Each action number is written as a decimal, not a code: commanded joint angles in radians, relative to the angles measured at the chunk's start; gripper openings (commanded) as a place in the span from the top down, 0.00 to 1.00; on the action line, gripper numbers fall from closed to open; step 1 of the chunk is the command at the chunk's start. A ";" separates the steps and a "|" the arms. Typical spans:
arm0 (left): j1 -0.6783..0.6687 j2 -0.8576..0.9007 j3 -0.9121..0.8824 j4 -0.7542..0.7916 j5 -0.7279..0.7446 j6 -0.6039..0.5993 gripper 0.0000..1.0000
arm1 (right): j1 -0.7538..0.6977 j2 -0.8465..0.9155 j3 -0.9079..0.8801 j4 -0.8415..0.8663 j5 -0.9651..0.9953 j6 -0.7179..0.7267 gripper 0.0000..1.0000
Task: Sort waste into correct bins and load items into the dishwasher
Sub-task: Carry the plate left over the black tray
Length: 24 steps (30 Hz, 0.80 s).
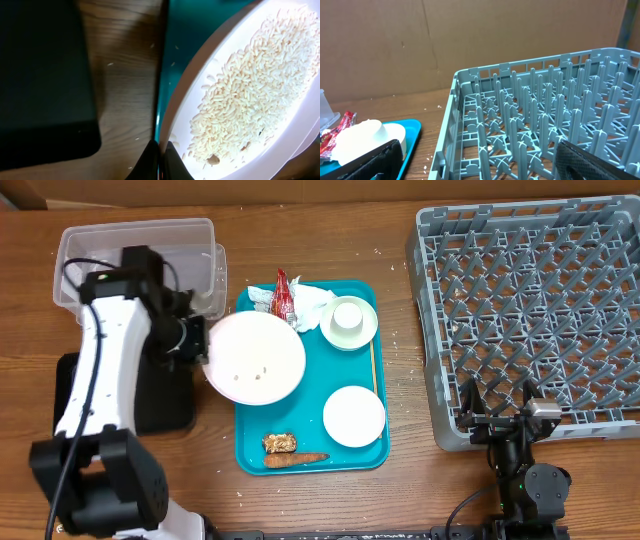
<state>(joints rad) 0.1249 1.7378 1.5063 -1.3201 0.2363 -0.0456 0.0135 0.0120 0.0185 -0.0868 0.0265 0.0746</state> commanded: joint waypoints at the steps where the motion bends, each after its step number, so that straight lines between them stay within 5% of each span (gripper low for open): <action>1: 0.074 -0.076 0.023 -0.016 0.027 -0.088 0.96 | -0.003 -0.009 -0.010 0.006 0.006 -0.004 0.00; 24: 0.558 -0.152 0.023 -0.202 0.022 -0.146 0.96 | -0.003 -0.009 -0.010 0.006 0.006 -0.004 0.00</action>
<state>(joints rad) 0.6334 1.6398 1.5063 -1.5120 0.2398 -0.1795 0.0135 0.0120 0.0185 -0.0875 0.0269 0.0742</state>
